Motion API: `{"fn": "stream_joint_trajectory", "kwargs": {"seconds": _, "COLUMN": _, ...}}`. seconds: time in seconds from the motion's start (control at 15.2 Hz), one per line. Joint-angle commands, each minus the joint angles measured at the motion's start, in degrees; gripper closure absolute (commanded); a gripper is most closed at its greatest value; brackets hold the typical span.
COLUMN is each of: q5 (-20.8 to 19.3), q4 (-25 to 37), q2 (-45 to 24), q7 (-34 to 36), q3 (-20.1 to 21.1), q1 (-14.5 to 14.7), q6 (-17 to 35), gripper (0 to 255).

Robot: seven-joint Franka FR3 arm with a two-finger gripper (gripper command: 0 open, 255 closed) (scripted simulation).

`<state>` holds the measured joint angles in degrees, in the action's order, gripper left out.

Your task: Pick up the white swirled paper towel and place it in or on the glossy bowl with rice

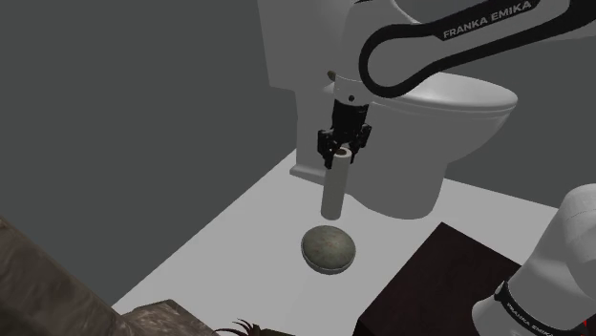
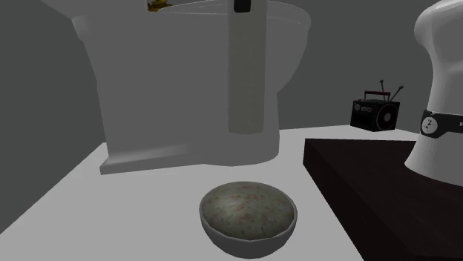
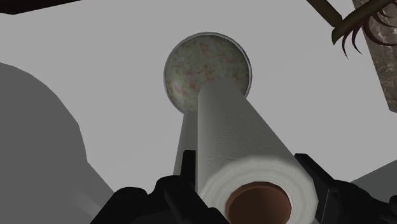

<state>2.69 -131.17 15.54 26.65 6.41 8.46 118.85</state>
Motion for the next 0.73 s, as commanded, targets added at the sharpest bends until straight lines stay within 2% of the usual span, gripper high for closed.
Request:
{"fn": "stream_joint_trajectory", "kwargs": {"seconds": 0.0, "q5": 0.0, "q4": -1.4, "q2": -0.2, "q7": 0.0, "q3": 0.1, "q1": 0.0, "q6": 1.7, "gripper": 255}}
{"fn": "stream_joint_trajectory", "kwargs": {"seconds": 0.66, "q5": -0.1, "q4": -6.3, "q2": -3.5, "q7": 0.1, "q3": 0.3, "q1": 0.0, "q6": 9.8, "gripper": 255}}
